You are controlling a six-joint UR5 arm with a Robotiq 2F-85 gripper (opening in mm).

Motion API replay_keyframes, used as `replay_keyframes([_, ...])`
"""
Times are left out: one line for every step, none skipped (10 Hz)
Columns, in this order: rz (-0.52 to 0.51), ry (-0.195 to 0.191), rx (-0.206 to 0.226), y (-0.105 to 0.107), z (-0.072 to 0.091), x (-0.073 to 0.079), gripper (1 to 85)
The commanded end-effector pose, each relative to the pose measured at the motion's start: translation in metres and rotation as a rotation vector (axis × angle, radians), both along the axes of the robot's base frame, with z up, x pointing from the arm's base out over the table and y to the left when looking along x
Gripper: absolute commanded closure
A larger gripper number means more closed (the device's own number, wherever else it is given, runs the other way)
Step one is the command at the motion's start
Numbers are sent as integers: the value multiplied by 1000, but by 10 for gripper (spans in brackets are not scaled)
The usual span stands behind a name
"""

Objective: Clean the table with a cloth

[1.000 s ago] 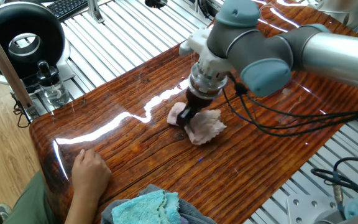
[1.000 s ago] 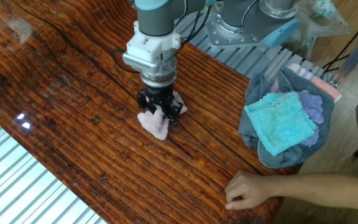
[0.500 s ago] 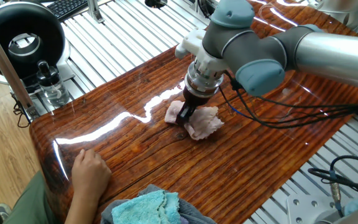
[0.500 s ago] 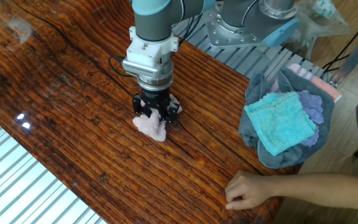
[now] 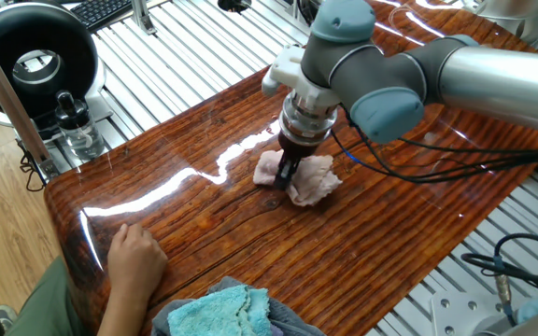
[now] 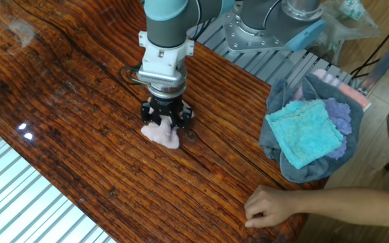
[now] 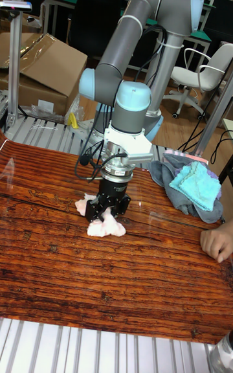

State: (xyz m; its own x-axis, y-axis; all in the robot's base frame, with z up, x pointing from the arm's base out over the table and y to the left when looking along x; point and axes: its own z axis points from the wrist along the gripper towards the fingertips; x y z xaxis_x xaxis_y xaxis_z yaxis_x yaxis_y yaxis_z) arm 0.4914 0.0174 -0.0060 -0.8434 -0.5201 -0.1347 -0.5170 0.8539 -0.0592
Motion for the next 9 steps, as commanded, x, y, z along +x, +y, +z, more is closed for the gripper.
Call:
replay_keyframes([66,3,-67,-16,1,0,847])
replay_keyframes([66,2,-72,-17,1,0,847])
replay_keyframes([73,-11,-79,-22,0,0,847])
replay_keyframes([79,-23,-84,-30,-2,-4,847])
replay_keyframes([90,-37,-95,-40,-2,-8,847])
replay_keyframes([110,-45,-133,-54,3,-13,847])
replay_keyframes([128,-53,-167,-66,7,-15,847])
replay_keyframes([140,-67,-185,-72,7,-16,847])
replay_keyframes([135,-71,-162,-68,4,-17,847])
